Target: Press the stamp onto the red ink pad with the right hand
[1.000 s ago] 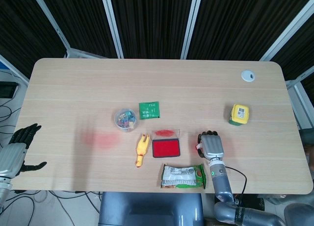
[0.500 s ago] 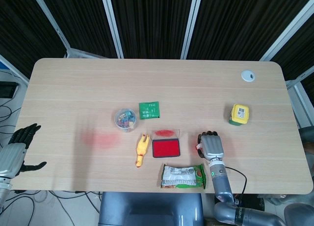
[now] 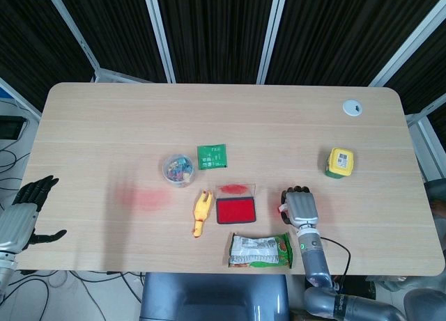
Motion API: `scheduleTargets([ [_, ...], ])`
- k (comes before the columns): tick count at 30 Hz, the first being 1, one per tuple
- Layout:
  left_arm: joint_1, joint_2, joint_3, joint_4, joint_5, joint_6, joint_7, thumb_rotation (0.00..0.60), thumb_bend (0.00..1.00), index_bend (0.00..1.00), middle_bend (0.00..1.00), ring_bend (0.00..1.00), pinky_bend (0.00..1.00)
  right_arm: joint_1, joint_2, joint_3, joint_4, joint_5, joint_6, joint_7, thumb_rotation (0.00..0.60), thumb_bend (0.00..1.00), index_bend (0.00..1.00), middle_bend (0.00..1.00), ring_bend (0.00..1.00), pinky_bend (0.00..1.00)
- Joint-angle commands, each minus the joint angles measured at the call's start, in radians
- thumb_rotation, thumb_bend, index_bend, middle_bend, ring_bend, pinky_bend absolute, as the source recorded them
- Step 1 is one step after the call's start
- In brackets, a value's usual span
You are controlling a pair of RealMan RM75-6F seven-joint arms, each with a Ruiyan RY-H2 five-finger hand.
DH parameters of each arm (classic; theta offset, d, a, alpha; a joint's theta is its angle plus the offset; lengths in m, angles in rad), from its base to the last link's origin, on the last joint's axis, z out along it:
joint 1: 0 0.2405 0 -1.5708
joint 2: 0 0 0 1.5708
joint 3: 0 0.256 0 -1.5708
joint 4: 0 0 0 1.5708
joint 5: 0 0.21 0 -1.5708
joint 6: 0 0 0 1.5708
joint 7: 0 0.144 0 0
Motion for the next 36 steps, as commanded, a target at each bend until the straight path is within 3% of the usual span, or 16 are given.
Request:
scheduleTargets([
  [1,0.000,0.000,0.000,0.000,0.000,0.000,-0.001,0.600,0.00,0.00,0.00,0.00,0.00,0.000,-0.001,-0.001,0.002,0.000,0.000,-0.002,0.600,0.39,0.49,0.35,0.25,0.23],
  [15,-0.001,0.000,-0.001,0.000,-0.003,-0.002,0.000,0.600,0.00,0.00,0.00,0.00,0.00,0.003,-0.005,-0.001,0.009,0.006,-0.004,-0.005,0.600,0.41,0.49,0.37,0.25,0.23],
  [30,-0.001,0.000,-0.001,0.000,-0.004,-0.003,-0.001,0.600,0.00,0.00,0.00,0.00,0.00,0.003,-0.012,-0.006,0.016,-0.004,0.000,0.001,0.600,0.49,0.59,0.46,0.27,0.23],
  [36,-0.001,0.000,-0.001,0.000,-0.004,-0.003,0.000,0.600,0.00,0.00,0.00,0.00,0.00,0.002,-0.013,-0.007,0.018,-0.021,0.005,0.013,0.600,0.51,0.64,0.52,0.35,0.24],
])
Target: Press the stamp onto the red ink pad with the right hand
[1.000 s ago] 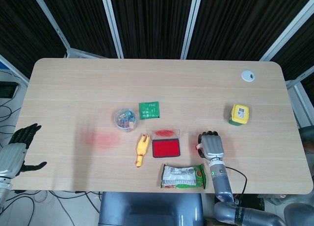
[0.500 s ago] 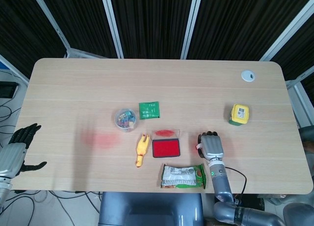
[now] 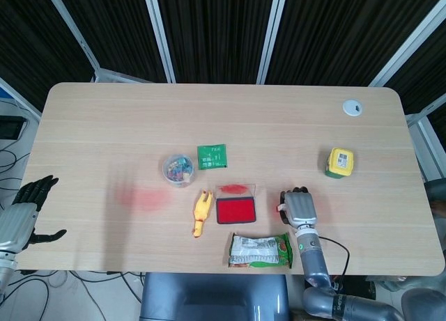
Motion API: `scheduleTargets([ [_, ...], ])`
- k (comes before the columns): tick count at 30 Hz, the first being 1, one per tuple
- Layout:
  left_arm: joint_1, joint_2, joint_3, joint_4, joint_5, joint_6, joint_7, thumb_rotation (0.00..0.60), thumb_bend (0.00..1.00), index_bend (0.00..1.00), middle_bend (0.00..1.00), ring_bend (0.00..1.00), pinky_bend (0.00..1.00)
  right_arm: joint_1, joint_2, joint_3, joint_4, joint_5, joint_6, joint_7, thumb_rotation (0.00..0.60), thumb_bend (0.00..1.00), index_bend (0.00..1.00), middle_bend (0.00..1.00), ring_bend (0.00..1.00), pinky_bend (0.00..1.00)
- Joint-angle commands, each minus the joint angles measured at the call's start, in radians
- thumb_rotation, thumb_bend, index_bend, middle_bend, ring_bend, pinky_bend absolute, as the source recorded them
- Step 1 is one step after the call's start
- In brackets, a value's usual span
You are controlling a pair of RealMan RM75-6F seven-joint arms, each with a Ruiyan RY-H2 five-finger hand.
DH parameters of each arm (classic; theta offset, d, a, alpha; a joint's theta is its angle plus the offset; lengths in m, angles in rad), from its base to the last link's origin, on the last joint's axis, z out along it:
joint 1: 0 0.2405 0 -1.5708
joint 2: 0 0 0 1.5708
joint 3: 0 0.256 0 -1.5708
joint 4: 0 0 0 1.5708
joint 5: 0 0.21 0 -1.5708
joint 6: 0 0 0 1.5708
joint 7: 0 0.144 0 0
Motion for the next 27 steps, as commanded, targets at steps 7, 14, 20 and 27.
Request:
scheduleTargets([
  [7,0.000,-0.001,-0.001,0.001,-0.002,-0.001,0.001,0.600,0.00,0.00,0.00,0.00,0.00,-0.005,0.003,-0.002,-0.001,-0.037,0.013,0.029,0.600,0.55,0.69,0.57,0.43,0.25],
  [14,0.000,-0.001,-0.001,0.000,-0.001,0.000,0.000,0.600,0.00,0.00,0.00,0.00,0.00,-0.007,0.010,-0.004,-0.014,-0.064,0.019,0.047,0.600,0.55,0.70,0.58,0.44,0.25],
  [20,0.000,-0.001,-0.001,0.000,-0.001,-0.001,0.001,0.600,0.00,0.00,0.00,0.00,0.00,0.002,0.024,0.000,-0.055,-0.092,0.030,0.032,0.600,0.55,0.73,0.61,0.47,0.28],
  [27,0.000,0.000,-0.001,0.000,-0.001,0.000,-0.001,0.600,0.00,0.00,0.00,0.00,0.00,0.027,0.030,0.015,-0.118,-0.093,0.031,-0.020,0.600,0.55,0.74,0.61,0.47,0.28],
])
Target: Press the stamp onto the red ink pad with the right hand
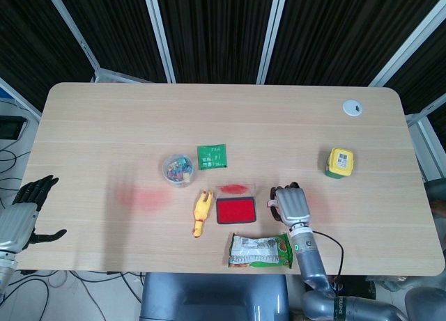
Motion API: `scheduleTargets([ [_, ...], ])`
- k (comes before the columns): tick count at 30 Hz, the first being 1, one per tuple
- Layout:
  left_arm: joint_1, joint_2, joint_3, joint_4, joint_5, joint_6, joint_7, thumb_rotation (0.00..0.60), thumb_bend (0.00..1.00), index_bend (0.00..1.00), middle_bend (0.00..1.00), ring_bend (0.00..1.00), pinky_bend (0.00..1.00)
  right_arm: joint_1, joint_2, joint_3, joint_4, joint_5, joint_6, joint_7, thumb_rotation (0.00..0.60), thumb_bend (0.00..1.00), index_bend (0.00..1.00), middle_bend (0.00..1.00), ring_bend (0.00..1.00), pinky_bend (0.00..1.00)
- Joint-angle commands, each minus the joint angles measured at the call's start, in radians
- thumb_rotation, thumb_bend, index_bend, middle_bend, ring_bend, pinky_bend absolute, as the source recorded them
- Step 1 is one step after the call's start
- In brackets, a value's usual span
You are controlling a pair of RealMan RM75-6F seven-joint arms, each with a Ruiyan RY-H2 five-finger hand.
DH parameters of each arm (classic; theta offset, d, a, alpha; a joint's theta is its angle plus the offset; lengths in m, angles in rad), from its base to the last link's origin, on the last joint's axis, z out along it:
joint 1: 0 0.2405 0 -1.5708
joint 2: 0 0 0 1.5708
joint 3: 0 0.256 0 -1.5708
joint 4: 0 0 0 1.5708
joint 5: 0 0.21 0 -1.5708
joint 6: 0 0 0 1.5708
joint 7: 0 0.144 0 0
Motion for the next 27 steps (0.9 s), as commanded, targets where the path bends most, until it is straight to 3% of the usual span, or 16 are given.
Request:
scheduleTargets([
  [1,0.000,0.000,0.000,0.000,0.000,0.000,-0.001,0.600,0.00,0.00,0.00,0.00,0.00,0.012,-0.002,0.009,-0.026,0.010,-0.001,-0.024,0.600,0.55,0.74,0.61,0.47,0.28],
  [11,-0.001,0.003,-0.003,0.000,-0.004,-0.003,-0.012,0.600,0.00,0.00,0.00,0.00,0.00,0.052,-0.066,0.049,-0.084,0.064,-0.002,-0.069,0.600,0.55,0.74,0.62,0.48,0.30],
  [18,-0.002,0.006,-0.003,-0.001,-0.002,-0.005,-0.021,0.600,0.00,0.00,0.00,0.00,0.00,0.080,-0.127,0.052,-0.068,0.078,0.002,-0.099,0.600,0.55,0.75,0.62,0.48,0.32],
  [24,-0.003,0.008,-0.001,-0.002,0.002,-0.007,-0.029,0.600,0.00,0.00,0.00,0.00,0.00,0.089,-0.164,0.046,-0.037,0.080,0.007,-0.100,0.600,0.55,0.76,0.63,0.50,0.45],
  [27,-0.004,0.009,-0.001,-0.002,0.002,-0.009,-0.031,0.600,0.00,0.00,0.00,0.00,0.00,0.091,-0.176,0.045,-0.024,0.079,0.007,-0.093,0.600,0.55,0.76,0.63,0.50,0.46],
])
